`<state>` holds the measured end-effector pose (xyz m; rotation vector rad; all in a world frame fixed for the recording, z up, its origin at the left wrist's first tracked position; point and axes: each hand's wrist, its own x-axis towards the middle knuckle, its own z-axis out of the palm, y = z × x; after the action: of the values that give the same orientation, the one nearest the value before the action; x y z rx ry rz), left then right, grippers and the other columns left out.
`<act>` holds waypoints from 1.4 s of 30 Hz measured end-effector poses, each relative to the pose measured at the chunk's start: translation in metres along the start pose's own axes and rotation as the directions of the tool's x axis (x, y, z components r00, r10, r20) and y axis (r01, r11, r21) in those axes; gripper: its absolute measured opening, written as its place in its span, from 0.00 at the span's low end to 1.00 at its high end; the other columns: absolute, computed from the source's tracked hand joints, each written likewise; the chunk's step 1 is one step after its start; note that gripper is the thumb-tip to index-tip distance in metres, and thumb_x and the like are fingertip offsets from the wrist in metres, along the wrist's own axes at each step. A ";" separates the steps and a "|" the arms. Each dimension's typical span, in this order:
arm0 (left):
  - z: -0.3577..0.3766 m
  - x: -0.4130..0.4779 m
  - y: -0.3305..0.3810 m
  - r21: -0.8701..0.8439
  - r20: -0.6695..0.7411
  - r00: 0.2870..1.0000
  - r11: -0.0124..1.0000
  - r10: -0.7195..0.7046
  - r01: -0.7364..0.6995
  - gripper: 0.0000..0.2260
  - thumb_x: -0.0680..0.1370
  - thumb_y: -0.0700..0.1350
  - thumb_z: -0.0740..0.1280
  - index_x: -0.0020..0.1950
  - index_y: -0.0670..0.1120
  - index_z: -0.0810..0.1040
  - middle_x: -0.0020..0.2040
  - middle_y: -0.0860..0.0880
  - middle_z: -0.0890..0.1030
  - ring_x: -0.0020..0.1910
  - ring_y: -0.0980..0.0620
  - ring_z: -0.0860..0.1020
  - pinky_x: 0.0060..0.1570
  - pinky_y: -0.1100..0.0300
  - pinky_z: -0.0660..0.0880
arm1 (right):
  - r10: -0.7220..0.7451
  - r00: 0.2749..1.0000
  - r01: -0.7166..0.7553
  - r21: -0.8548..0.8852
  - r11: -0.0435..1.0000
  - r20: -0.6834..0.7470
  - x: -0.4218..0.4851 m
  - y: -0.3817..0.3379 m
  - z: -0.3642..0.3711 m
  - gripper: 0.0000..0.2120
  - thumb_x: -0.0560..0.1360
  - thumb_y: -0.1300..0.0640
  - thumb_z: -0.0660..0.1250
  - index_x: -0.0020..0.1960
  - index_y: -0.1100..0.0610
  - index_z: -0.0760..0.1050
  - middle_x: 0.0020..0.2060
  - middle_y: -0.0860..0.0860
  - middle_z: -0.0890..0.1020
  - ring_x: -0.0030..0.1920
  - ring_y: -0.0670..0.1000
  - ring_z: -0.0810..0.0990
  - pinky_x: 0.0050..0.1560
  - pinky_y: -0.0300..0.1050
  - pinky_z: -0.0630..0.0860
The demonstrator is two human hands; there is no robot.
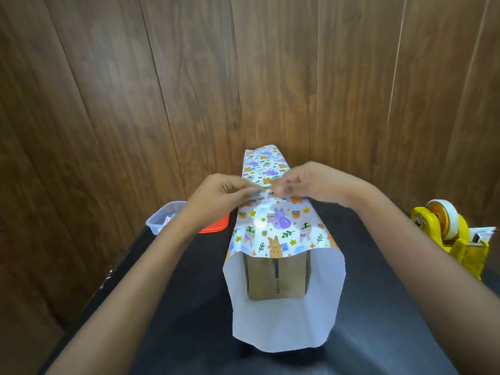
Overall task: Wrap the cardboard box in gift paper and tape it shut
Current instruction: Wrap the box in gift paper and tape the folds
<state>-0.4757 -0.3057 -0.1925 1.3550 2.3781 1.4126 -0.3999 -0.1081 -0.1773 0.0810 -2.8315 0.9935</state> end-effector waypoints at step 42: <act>0.108 -0.065 -0.012 0.140 -0.796 0.598 0.935 -0.090 0.327 0.13 0.72 0.43 0.61 0.53 0.50 0.79 0.40 0.50 0.82 0.41 0.45 0.79 0.37 0.58 0.69 | -0.008 0.992 -0.027 -0.266 0.963 -0.130 -0.016 -0.004 0.024 0.19 0.72 0.53 0.72 0.62 0.50 0.75 0.60 0.50 0.79 0.61 0.51 0.74 0.64 0.49 0.69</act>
<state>-0.3948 -0.2809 -0.2867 0.4117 3.2203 1.9314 -0.3864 -0.1258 -0.1961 -0.0259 -2.8164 0.5846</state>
